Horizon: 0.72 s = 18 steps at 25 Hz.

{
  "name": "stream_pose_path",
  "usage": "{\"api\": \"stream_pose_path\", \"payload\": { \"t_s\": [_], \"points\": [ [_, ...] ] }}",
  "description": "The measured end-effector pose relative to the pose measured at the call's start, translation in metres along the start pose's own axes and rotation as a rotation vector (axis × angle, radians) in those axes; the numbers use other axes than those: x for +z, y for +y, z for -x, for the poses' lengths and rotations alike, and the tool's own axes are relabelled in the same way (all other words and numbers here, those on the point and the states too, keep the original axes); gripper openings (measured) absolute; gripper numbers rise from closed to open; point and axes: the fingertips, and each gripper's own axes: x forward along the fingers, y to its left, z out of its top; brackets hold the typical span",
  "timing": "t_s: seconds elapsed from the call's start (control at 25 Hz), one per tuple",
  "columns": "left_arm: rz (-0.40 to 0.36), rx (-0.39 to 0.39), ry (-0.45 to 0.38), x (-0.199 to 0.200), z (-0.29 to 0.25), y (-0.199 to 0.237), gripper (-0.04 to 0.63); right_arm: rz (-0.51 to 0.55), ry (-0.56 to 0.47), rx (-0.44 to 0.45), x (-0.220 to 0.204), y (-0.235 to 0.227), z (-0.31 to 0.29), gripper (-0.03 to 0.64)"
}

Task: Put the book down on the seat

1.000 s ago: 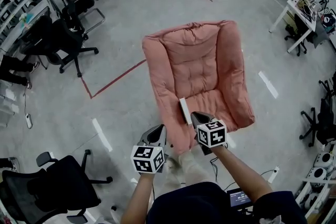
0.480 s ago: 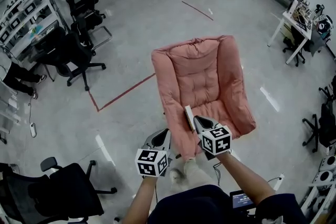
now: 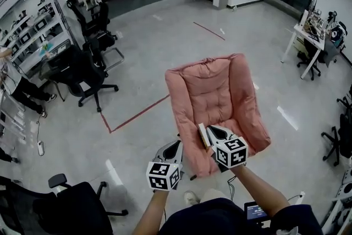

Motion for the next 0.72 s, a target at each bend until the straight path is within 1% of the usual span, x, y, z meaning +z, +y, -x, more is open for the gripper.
{"api": "stream_pose_path", "payload": {
  "t_s": [0.12,0.48,0.72],
  "points": [
    [-0.026,0.016,-0.026,0.009,0.004,-0.005,0.005,-0.004,-0.025,0.008,0.006,0.000,0.005,0.020],
    [-0.031,0.070,-0.079,0.027,0.015,-0.024,0.005,0.010,-0.087,0.045,0.023,-0.001,0.037,0.020],
    [-0.073,0.106,-0.110,0.037,0.029,-0.050,0.005,0.010,-0.124,0.078,0.035,0.001,0.068,0.020]
  ]
}}
